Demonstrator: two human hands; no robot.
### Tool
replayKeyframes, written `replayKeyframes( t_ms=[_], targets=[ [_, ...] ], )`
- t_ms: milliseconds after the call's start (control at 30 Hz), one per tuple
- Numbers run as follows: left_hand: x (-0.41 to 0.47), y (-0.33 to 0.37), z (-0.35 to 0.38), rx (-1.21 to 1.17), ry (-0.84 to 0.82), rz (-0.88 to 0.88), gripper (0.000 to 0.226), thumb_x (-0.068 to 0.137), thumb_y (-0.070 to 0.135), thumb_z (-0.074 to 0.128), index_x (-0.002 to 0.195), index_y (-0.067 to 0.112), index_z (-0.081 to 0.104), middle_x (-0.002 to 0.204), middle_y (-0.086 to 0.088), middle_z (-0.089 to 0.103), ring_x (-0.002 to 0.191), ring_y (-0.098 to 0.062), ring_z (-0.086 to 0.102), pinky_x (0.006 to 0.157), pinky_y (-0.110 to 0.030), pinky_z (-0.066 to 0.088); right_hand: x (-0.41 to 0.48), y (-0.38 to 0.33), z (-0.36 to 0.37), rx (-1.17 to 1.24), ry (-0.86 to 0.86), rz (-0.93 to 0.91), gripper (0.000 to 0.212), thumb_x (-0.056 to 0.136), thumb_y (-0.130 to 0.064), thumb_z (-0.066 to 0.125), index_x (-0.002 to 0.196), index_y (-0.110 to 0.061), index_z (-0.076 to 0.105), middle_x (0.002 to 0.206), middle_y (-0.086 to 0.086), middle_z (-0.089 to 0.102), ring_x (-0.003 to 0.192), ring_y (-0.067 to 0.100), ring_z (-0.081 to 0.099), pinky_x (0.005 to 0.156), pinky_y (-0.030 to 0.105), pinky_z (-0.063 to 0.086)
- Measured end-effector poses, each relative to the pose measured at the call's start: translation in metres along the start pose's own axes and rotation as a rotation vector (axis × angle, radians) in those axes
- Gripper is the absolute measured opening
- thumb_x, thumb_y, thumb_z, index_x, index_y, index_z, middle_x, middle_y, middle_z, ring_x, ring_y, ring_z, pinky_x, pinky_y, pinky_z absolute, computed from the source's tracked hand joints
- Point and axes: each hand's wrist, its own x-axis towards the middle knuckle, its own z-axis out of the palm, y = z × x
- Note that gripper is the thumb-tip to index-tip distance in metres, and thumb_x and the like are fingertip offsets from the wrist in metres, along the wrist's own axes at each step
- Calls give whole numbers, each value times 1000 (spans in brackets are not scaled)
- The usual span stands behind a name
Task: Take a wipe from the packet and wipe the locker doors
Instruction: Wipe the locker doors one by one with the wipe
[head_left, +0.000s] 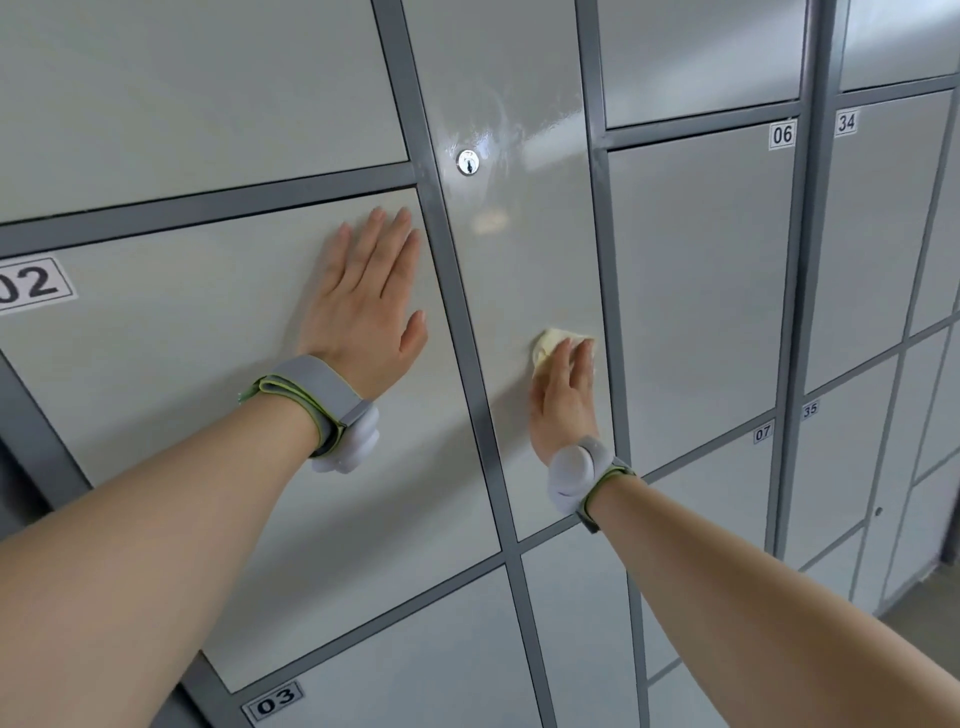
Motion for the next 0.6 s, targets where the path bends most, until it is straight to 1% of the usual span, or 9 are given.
replayKeyframes(
  t_ms=[133,233,333,433,533,600],
  targets=[
    [-22,-12,-5,6,13,-43,65,86,28,35,140,-7,32,151,-22,26,140,-36,18,116,-43,0,23,-42,0,50,41,-167,52,102,-17,29,149,-3,12,156,22,-4,145,31,-7,118,34,-4],
    [-35,-20,-6,5,17,-87,66,86,28,35,141,-7,29,152,-23,24,141,-37,16,116,-43,-2,19,-46,12,23,95,-220,53,101,-15,32,149,-2,12,156,24,-3,145,32,-7,117,30,-7],
    [-45,-24,-1,4,16,-111,65,86,26,36,141,-8,29,151,-23,26,140,-37,18,117,-40,-2,-2,-24,28,-2,88,-176,56,100,-10,33,149,-3,7,156,23,-6,145,33,-8,117,29,-8],
    [-49,-22,6,9,25,-127,66,85,26,35,141,-8,28,151,-24,26,140,-38,18,116,-41,-4,-25,-4,36,8,30,-75,61,100,-13,34,150,-8,0,156,20,-10,145,32,-11,117,29,-7],
    [-49,-18,11,31,46,-149,67,86,26,37,142,-8,26,151,-23,24,140,-39,19,116,-42,-5,-19,-14,28,63,32,-21,59,100,-14,33,150,-5,3,156,21,-10,145,31,-11,118,32,-5],
    [-49,-17,14,43,66,-161,66,86,24,39,142,-8,25,152,-23,24,140,-39,18,116,-42,-4,-1,-34,17,129,47,-50,56,100,-13,33,150,-6,8,156,19,-9,145,29,-10,119,36,-2]
  ],
)
